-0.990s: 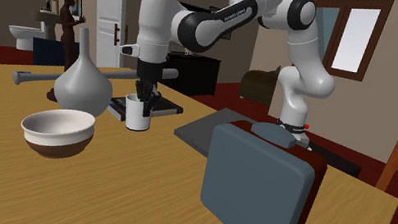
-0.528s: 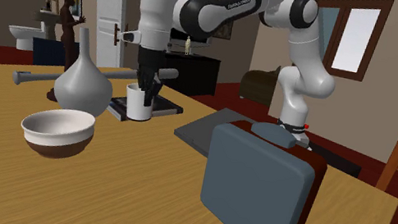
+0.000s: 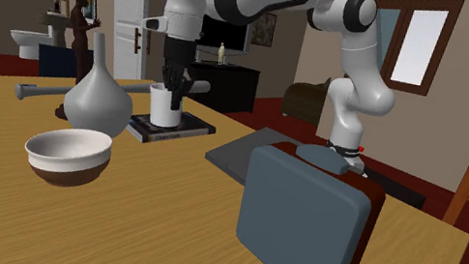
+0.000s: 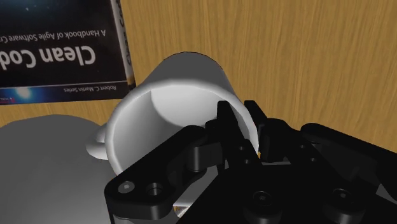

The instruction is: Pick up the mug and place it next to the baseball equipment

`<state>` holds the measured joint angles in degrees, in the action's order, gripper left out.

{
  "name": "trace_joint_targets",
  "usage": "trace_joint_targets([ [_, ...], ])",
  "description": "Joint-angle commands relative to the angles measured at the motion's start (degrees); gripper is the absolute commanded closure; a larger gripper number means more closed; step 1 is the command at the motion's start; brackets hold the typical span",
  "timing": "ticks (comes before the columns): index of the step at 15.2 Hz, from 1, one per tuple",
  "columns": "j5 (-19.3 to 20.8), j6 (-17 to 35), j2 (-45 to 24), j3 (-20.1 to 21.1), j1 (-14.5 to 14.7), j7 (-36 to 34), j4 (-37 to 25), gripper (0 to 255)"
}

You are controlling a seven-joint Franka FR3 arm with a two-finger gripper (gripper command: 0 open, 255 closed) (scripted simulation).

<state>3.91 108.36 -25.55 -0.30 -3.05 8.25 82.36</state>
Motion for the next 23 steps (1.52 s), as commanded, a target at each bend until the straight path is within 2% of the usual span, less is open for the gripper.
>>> trace_joint_targets([
  [1, -0.04, -1.58, 0.13, 0.0, -0.01, 0.13, -1.45, 255],
  [15, -0.19, -12.36, -0.22, 0.0, 0.06, 0.78, -12.6, 255],
  [23, -0.92, -6.82, 9.97, -2.63, -5.93, 9.13, 2.6, 255],
])
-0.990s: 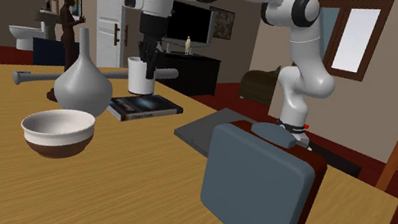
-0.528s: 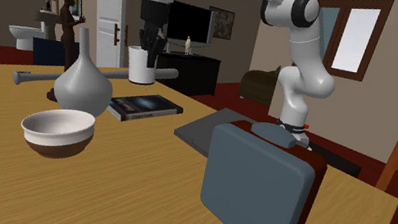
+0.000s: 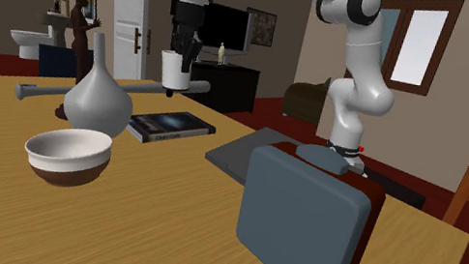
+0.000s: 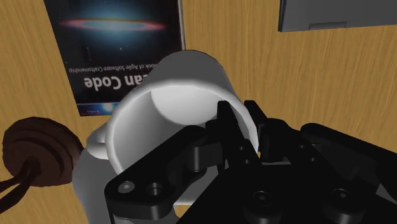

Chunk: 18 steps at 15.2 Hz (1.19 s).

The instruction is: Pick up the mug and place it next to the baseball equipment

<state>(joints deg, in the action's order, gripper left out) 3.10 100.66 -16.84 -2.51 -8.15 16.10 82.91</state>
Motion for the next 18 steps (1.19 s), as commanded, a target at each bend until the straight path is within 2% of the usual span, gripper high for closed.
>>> trace_joint_targets([
  [1, -0.18, 1.36, 2.21, -0.82, -1.56, 2.4, 3.4, 255],
  [9, -0.68, 4.07, 7.65, -4.54, -7.31, 11.88, 11.0, 255],
  [18, -1.47, 5.43, 9.53, -9.35, -13.86, 23.39, 13.68, 255],
])
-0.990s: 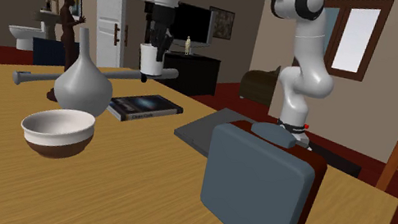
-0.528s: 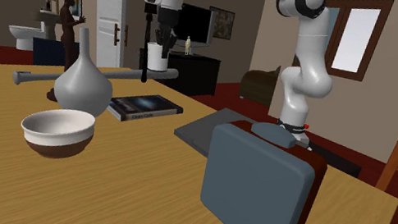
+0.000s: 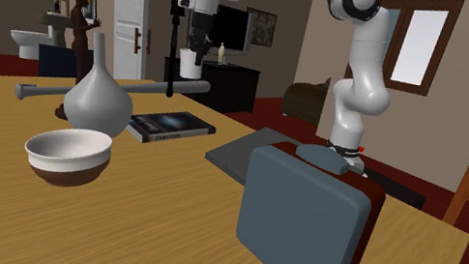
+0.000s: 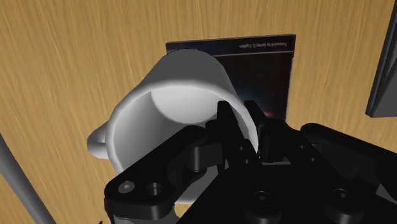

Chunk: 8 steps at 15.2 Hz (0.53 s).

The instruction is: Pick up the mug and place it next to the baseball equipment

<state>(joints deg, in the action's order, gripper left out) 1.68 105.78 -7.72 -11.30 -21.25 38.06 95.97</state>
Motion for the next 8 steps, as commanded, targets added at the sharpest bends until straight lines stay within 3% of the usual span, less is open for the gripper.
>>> trace_joint_targets([
  [1, -0.2, 0.37, 0.35, -1.12, -1.51, 2.76, 0.55, 255],
  [8, -1.72, 0.25, -1.71, -4.9, -6.95, 12.23, -1.88, 255],
])
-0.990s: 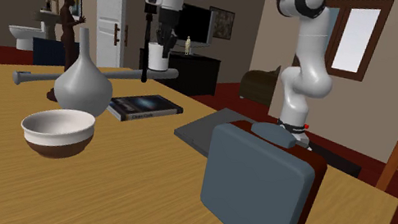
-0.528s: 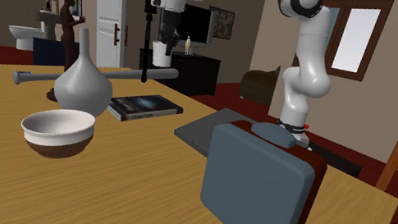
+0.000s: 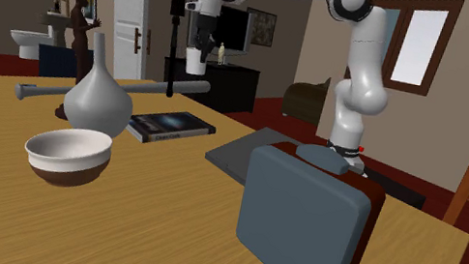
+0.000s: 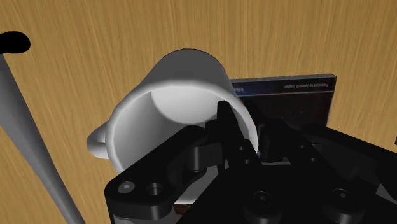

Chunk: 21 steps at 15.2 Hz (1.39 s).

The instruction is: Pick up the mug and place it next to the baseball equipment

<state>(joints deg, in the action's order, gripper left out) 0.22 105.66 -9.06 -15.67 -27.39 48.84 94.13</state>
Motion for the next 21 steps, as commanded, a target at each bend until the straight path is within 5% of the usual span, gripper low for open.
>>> trace_joint_targets([
  [1, -0.56, 0.26, -0.9, -1.04, -1.63, 2.81, -0.68, 255],
  [8, -3.21, -1.15, -5.82, -4.01, -7.51, 11.82, -6.91, 255],
  [21, -3.63, 8.49, -6.81, -3.74, -7.33, 11.92, 1.8, 255],
])
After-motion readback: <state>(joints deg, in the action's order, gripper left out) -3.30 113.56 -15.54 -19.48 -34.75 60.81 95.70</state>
